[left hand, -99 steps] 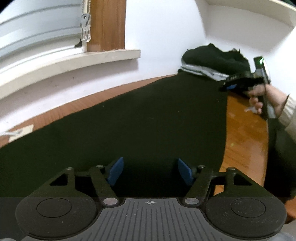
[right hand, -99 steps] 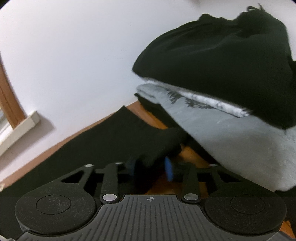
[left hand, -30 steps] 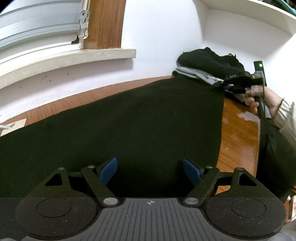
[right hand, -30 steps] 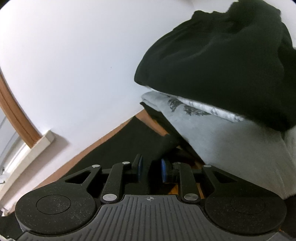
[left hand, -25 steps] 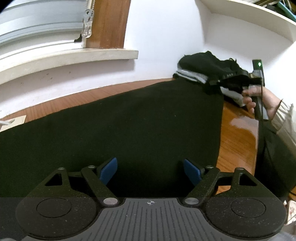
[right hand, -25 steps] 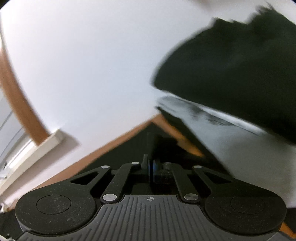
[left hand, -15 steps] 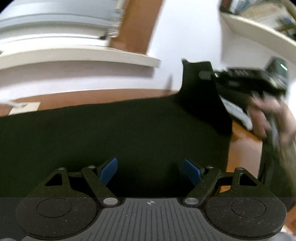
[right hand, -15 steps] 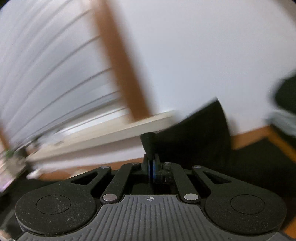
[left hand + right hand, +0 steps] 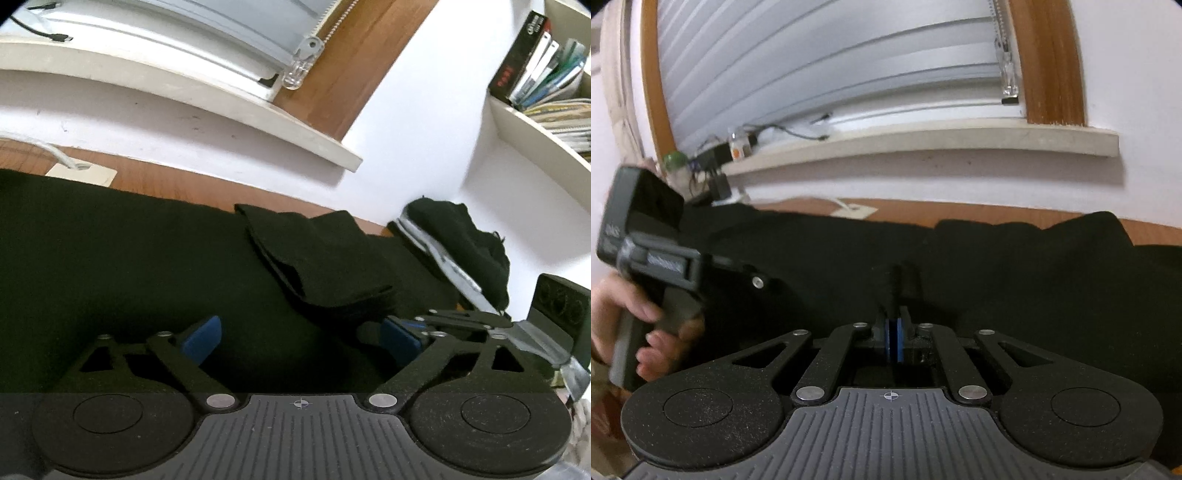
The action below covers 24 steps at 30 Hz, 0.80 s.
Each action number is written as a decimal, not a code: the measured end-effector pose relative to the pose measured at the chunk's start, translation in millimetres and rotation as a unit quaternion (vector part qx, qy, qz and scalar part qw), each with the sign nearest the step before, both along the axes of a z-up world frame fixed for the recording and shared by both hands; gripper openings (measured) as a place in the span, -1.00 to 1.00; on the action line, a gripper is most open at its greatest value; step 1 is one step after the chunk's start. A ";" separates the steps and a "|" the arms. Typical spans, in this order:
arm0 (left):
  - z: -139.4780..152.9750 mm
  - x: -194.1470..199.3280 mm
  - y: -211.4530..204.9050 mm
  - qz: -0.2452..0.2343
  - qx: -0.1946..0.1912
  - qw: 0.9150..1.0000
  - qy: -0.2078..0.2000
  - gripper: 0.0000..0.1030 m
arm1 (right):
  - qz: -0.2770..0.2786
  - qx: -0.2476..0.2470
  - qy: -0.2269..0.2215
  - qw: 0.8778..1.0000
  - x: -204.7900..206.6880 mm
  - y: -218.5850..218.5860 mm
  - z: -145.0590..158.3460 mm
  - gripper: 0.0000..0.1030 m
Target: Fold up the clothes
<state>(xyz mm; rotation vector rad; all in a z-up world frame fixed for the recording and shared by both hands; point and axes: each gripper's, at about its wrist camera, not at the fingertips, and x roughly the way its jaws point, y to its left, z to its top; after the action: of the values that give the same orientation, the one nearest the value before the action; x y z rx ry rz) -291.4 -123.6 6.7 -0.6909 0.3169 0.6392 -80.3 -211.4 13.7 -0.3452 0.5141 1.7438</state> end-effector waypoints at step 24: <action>10.5 15.1 49.2 0.019 -0.125 0.990 -0.057 0.91 | 0.006 0.036 -0.049 0.998 -12.8 -9.3 14.2 -0.93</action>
<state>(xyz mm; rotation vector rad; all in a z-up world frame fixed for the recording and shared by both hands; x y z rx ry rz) -276.3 -74.4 17.2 -0.9709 0.2812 0.5990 -93.1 -220.8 27.9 -0.3814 0.3769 1.7424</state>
